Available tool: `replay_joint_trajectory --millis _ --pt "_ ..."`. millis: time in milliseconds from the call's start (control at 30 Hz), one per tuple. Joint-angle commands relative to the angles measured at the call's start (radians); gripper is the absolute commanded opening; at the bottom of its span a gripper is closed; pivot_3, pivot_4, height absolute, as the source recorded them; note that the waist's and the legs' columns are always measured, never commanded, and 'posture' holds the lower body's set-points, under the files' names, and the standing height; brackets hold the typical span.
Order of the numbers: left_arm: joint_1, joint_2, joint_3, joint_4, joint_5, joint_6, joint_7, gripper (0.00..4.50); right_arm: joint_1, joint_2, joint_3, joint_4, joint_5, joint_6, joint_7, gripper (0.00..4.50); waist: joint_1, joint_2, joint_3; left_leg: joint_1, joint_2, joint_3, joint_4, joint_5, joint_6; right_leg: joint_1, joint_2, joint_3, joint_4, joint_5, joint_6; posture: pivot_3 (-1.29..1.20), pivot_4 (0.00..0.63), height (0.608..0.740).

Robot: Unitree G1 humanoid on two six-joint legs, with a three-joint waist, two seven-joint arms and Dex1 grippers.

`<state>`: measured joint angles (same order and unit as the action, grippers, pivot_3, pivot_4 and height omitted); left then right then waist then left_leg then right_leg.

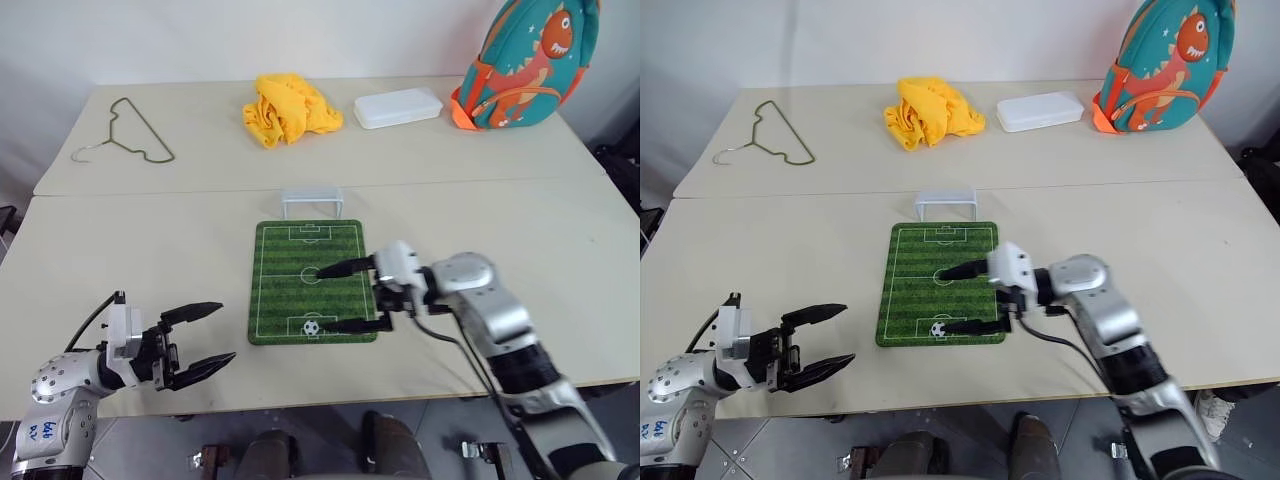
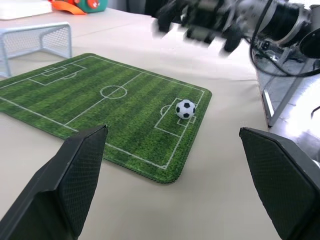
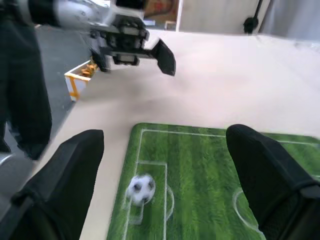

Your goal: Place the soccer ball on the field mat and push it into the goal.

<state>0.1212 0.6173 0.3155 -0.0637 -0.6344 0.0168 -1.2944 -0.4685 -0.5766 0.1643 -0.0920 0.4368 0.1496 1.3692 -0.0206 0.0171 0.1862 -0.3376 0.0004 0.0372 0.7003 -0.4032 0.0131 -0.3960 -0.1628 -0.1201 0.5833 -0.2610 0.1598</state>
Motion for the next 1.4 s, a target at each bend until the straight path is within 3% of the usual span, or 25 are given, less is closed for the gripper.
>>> replay_joint_trajectory --millis 33,167,233,433,667,1000,1200,1400 --pt "-0.004 0.024 0.022 0.006 -0.023 -0.020 -0.049 4.50 0.081 -0.071 -0.048 -0.091 0.042 0.008 0.037 3.77 -0.001 0.000 0.000 0.000 0.000 0.000 0.000 0.000 0.000 0.000 0.000 0.000 0.000 0.000 0.000 0.00 0.150 0.740" --pt "-0.015 0.039 0.024 0.030 -0.015 -0.029 -0.074 4.50 0.204 -0.114 -0.034 -0.151 -0.003 -0.022 0.006 2.63 -0.004 0.000 0.000 0.000 0.000 0.001 -0.001 0.000 0.000 0.000 0.000 0.000 0.000 0.000 0.000 0.00 0.150 0.740" --pt "-0.008 0.041 0.020 0.034 -0.010 -0.029 -0.078 4.50 0.250 -0.095 0.000 -0.166 -0.053 -0.064 -0.023 1.84 -0.008 -0.001 0.000 0.001 0.000 0.002 -0.001 0.000 0.000 0.000 0.000 0.001 0.000 0.000 0.000 0.00 0.150 0.740" --pt "0.026 0.042 0.017 -0.014 -0.022 0.005 -0.062 4.50 0.281 0.010 0.108 -0.200 -0.142 -0.066 -0.147 0.03 -0.006 -0.001 0.000 0.002 0.001 0.002 0.000 0.000 0.000 0.000 0.000 0.001 0.001 0.000 0.000 0.00 0.150 0.740" --pt "0.094 0.037 0.042 -0.074 -0.028 0.032 -0.028 4.50 0.267 0.136 0.221 -0.239 -0.185 0.048 -0.293 0.03 -0.005 -0.002 0.000 0.001 0.001 0.000 0.000 0.000 -0.001 0.000 0.000 0.001 0.001 0.000 0.000 0.00 0.150 0.740" --pt "0.097 0.020 0.049 -0.114 -0.032 0.052 0.039 4.50 0.190 0.198 0.267 -0.148 -0.223 0.107 -0.363 0.03 -0.007 -0.002 0.000 0.002 0.001 -0.001 0.000 0.000 -0.001 -0.001 0.000 0.001 0.001 0.000 -0.001 0.00 0.150 0.740" --pt "0.078 -0.001 0.039 -0.124 -0.028 0.054 0.082 4.50 0.082 0.217 0.235 0.010 -0.253 0.050 -0.366 0.03 -0.008 -0.002 0.000 0.001 0.001 -0.001 0.000 0.000 -0.001 -0.001 0.000 0.001 0.001 -0.001 -0.001 0.00 0.150 0.740" --pt "0.068 -0.028 0.044 -0.134 -0.039 0.071 0.139 4.50 -0.121 0.253 0.112 0.237 -0.311 -0.131 -0.497 0.03 -0.009 -0.001 0.000 0.001 0.001 0.000 0.000 0.000 -0.001 -0.001 0.000 0.001 0.002 0.000 -0.001 0.00 0.150 0.740"
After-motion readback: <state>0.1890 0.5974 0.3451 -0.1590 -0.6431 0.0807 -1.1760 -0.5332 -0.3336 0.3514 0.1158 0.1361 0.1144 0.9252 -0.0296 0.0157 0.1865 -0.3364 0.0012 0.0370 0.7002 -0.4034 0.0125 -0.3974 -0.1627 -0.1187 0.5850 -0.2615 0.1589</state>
